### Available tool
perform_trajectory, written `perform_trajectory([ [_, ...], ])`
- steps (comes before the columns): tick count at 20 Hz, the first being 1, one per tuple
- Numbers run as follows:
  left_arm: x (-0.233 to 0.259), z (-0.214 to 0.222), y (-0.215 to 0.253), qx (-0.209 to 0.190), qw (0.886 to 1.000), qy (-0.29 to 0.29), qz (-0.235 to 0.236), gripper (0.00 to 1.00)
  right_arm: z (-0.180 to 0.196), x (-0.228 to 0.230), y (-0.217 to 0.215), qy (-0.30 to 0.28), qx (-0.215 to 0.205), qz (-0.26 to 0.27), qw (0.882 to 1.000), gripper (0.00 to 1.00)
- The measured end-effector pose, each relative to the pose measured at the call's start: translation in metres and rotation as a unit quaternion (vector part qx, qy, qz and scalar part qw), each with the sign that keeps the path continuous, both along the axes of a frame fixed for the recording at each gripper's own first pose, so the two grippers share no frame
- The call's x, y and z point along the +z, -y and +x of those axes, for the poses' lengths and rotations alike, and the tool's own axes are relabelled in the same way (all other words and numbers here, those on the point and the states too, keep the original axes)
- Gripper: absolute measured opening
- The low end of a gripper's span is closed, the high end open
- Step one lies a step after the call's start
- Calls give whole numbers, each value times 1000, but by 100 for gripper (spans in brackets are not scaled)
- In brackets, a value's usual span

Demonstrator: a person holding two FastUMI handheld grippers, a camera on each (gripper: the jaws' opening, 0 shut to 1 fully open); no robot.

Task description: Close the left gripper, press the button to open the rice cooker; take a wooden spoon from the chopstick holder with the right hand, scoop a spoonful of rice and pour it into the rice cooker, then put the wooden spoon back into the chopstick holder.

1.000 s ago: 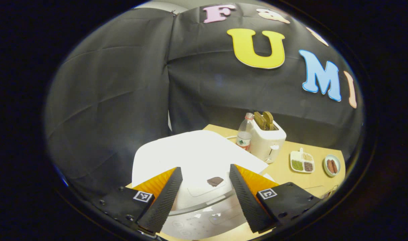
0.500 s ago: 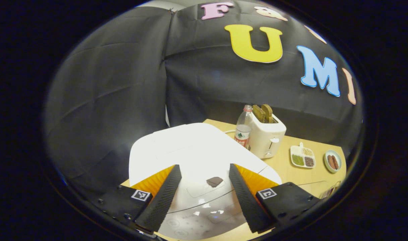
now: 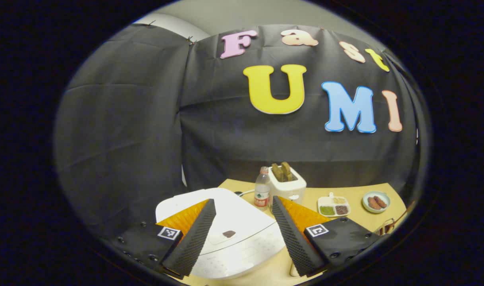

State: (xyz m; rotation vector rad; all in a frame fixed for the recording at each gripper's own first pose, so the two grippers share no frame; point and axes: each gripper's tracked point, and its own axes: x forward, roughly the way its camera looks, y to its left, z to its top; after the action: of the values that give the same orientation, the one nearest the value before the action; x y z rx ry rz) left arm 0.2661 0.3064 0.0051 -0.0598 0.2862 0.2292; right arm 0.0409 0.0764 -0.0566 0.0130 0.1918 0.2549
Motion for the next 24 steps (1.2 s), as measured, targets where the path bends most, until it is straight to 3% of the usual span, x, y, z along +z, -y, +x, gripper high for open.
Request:
perform_trajectory([
  [10,83,-66,70,-93,991,95,10,98,-9,50,-17,55,1,20,998,99],
  [12,84,-76,73,-90,990,103,17,99,-10,49,-18,63,-2,16,998,99],
  [16,82,-93,85,-86,990,114,-13,99,-14,35,-23,53,-6,13,999,99],
  [24,109,-99,84,-86,984,155,4,99,-12,32,-32,46,6,27,999,99],
])
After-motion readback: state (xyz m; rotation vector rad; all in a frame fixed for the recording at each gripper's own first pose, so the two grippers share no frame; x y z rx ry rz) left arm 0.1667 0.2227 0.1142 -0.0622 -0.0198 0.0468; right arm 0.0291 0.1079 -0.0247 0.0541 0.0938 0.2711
